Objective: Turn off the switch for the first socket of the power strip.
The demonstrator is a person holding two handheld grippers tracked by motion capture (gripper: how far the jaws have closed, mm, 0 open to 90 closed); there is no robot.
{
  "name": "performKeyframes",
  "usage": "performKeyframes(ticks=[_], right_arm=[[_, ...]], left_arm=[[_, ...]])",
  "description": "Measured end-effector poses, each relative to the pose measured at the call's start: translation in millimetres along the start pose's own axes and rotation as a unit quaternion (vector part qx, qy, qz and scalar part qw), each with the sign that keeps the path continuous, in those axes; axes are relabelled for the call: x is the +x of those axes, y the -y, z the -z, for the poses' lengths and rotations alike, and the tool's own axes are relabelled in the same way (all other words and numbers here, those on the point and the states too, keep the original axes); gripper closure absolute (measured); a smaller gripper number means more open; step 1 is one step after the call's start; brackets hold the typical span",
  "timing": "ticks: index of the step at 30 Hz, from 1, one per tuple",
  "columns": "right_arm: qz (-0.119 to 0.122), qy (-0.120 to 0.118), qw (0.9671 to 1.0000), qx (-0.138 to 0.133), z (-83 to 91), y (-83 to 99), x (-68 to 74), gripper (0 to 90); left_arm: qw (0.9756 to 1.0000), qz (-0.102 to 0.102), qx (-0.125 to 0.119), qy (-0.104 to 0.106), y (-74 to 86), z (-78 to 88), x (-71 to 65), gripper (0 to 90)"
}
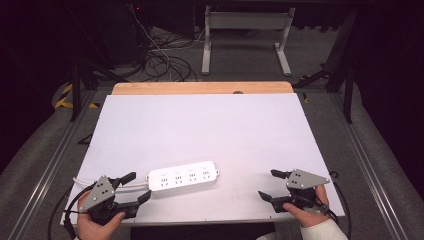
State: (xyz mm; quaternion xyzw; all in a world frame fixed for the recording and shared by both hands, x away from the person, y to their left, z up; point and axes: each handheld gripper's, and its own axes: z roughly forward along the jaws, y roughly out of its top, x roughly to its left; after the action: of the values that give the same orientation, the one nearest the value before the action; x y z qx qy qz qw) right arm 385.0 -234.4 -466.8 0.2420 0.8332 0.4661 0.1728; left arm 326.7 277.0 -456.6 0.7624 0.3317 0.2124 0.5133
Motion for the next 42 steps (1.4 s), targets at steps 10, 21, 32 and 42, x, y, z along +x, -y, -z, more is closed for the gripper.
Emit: performKeyframes(ticks=[10, 21, 32, 42], right_arm=[[-0.005, -0.007, 1.0, 0.001, -1.1, 0.6, 0.5, 18.9], [-0.003, -0.015, 0.9999, 0.003, -3.3, 0.4, 2.0, 19.2], [-0.005, -0.019, 0.9998, 0.002, -4.2, 0.4, 2.5, 19.2], [-0.004, -0.02, 0.9998, 0.005, -5.4, 0.4, 3.1, 19.0]], left_arm=[[1.0, -0.007, 0.001, 0.001, -0.8, 0.5, 0.0, 25.4], [0.9999, -0.013, 0.004, -0.002, -3.7, 1.9, -0.8, 28.8], [0.9999, -0.007, 0.012, 0.01, -14.9, 0.5, 2.5, 35.8], [0.9998, -0.003, 0.015, 0.014, -28.2, -5.2, 6.4, 37.9]])
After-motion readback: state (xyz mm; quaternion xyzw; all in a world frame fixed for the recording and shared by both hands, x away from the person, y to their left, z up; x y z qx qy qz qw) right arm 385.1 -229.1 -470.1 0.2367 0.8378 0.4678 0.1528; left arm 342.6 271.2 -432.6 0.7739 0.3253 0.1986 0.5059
